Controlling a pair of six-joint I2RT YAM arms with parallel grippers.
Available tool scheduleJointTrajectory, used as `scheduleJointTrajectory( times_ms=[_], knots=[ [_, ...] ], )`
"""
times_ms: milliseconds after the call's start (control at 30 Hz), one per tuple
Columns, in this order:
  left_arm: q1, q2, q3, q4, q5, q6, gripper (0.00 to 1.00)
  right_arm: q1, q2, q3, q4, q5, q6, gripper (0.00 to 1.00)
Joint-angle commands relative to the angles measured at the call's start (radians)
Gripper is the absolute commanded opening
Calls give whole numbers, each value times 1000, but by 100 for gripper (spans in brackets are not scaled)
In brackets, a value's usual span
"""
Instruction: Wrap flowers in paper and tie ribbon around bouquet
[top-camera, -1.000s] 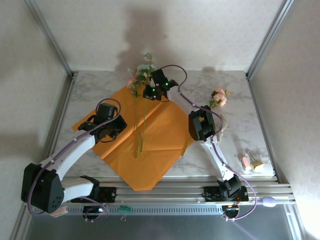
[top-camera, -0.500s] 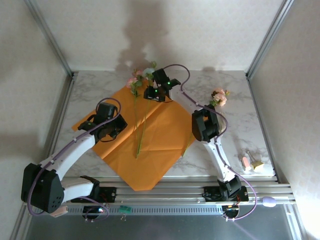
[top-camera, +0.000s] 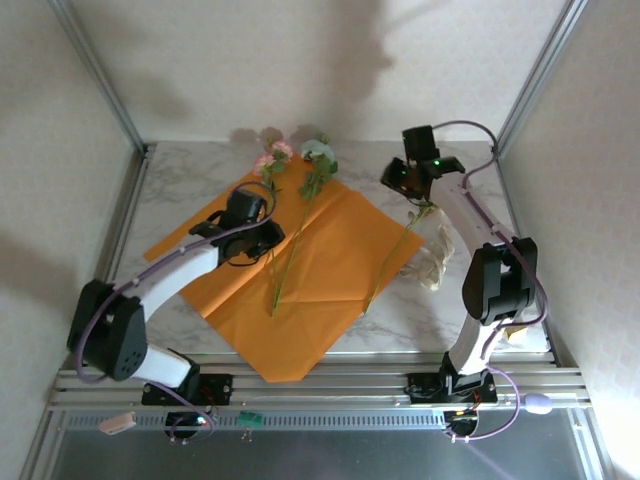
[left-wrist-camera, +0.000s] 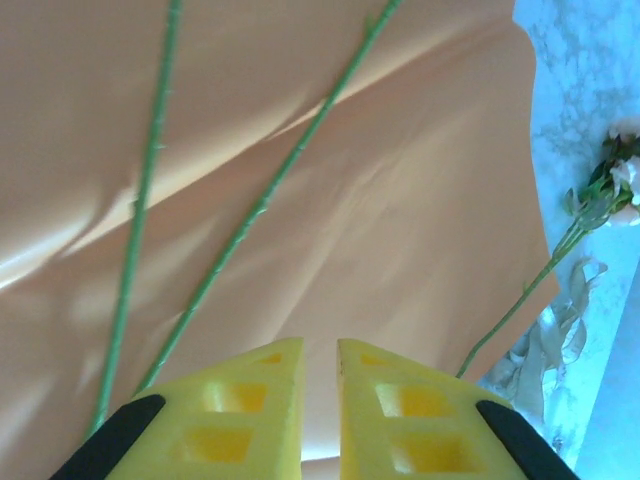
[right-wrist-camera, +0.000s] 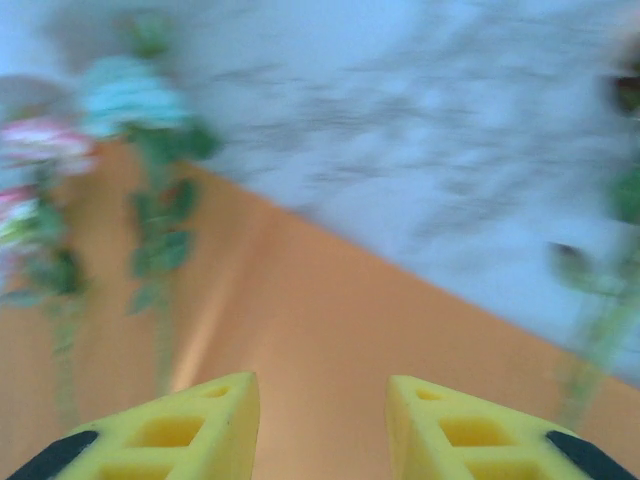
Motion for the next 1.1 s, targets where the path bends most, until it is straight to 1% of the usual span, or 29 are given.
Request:
scheduleJointTrajectory(
  times_ms=[0, 33, 100, 200, 267, 400, 500, 600, 667, 767, 833, 933, 1067],
  knots=[
    [-12, 75, 54, 10, -33, 34, 20, -26, 19, -102, -94, 61, 1, 40],
    [-15, 99, 70, 13, -37, 41, 23, -34, 25, -124, -77, 59, -10, 41],
    [-25, 142, 106, -1, -54, 58, 25, -48, 52, -146, -65, 71, -20, 43],
    [-46, 188, 156, -46, -104, 88, 26, -91, 95, -171, -53, 81, -14, 45],
    [-56, 208, 171, -64, -127, 106, 26, -114, 119, -184, -19, 55, -21, 44],
    [-70, 242, 182, -85, -151, 134, 30, -126, 217, -111, -19, 27, -70, 42],
    [-84, 276, 201, -105, -176, 158, 35, -129, 288, -48, -53, 31, -81, 41],
    [-99, 326, 239, -124, -208, 184, 38, -131, 323, -32, -52, 42, -89, 33],
    [-105, 368, 281, -142, -241, 207, 38, -130, 337, -24, -49, 42, -98, 25],
    [-108, 434, 341, -169, -287, 240, 39, -131, 343, -8, -53, 59, -115, 9],
    [-109, 476, 371, -173, -302, 257, 39, -132, 321, -5, -50, 78, -128, 3],
    [-112, 530, 413, -175, -308, 274, 38, -123, 267, -3, -53, 108, -149, 0],
    [-115, 585, 475, -176, -310, 285, 37, -116, 206, 0, -56, 111, -153, 0]
  ],
)
